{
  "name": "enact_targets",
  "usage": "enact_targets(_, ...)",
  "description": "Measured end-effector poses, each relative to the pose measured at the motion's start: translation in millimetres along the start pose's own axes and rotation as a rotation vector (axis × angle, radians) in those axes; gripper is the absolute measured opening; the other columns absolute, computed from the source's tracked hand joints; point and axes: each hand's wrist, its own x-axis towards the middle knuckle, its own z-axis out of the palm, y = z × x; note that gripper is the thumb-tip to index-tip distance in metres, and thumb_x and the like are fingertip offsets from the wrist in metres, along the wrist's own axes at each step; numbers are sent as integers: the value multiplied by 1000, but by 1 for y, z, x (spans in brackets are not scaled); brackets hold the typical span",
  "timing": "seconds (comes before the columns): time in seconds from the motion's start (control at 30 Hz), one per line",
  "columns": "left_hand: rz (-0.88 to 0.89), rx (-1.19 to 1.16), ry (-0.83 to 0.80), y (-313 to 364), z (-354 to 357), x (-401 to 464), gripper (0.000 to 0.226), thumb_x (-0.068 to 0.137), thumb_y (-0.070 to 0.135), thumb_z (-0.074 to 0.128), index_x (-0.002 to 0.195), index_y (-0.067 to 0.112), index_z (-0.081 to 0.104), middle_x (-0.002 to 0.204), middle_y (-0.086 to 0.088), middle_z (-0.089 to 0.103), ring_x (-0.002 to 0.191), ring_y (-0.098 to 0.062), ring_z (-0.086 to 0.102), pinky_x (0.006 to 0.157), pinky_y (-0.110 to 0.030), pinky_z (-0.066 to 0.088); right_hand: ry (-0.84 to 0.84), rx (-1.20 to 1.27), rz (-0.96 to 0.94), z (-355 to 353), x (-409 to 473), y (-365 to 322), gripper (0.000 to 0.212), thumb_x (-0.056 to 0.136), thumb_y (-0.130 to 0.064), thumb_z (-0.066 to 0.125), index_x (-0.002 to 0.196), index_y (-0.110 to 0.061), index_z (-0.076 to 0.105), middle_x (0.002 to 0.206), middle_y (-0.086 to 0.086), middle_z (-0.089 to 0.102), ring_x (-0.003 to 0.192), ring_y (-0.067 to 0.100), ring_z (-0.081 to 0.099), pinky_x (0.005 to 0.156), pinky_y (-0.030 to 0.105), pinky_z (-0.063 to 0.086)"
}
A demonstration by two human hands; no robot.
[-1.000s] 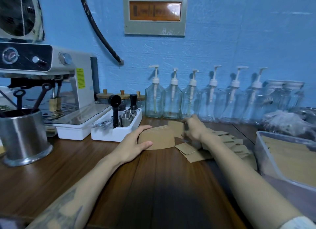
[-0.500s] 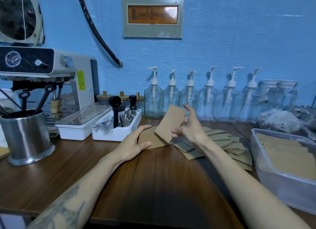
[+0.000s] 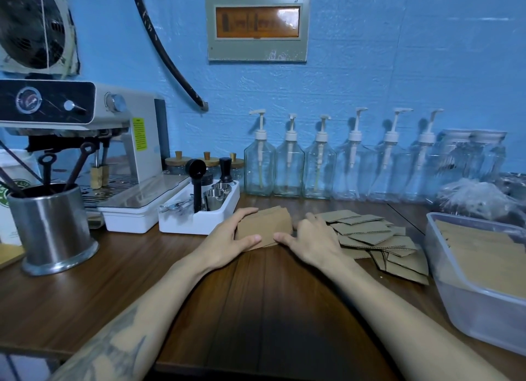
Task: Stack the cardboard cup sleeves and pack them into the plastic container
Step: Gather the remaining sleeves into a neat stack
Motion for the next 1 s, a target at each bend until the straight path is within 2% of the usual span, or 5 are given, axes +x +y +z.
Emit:
enact_targets(0.13,23,18,12,2,-2,-1,66,89,36,71,139,56,32,130,40,41,113,24,45,86,1,39,44,137,-97,-3,4,1,84,88,-62,55,154,-23,21,144,13,39,132,34,41,103,46,41)
enact_targets(0.23,29,22,11,2,-2,-1,72,89,34,71,141,59,29,134,42,37,121,18,45,94,-6,38,28,191,-296,-2,5,4,84,93,-51,55,154,-41,-1,158,7,20,141,31,31,111,51,35)
enact_targets(0.33,28,44,0,-1,0,0,70,90,35,70,141,58,29,138,37,39,123,16,44,100,-14,37,-68,162,-410,4,6,5,72,98,-46,49,156,-36,7,164,-2,3,148,28,20,117,49,27)
enact_targets(0.5,-2,63,-4,-2,2,1,56,92,29,68,135,46,37,131,9,55,114,-7,57,101,-38,49,-13,182,-405,3,6,1,58,101,-34,47,154,-26,24,158,-4,21,136,29,39,108,44,38)
enact_targets(1.0,1,0,39,4,0,-2,57,88,19,72,129,39,39,120,6,60,103,-8,63,93,-35,53,19,221,-423,-12,7,-5,49,91,-42,62,135,-26,48,134,-3,54,123,19,46,99,36,34)
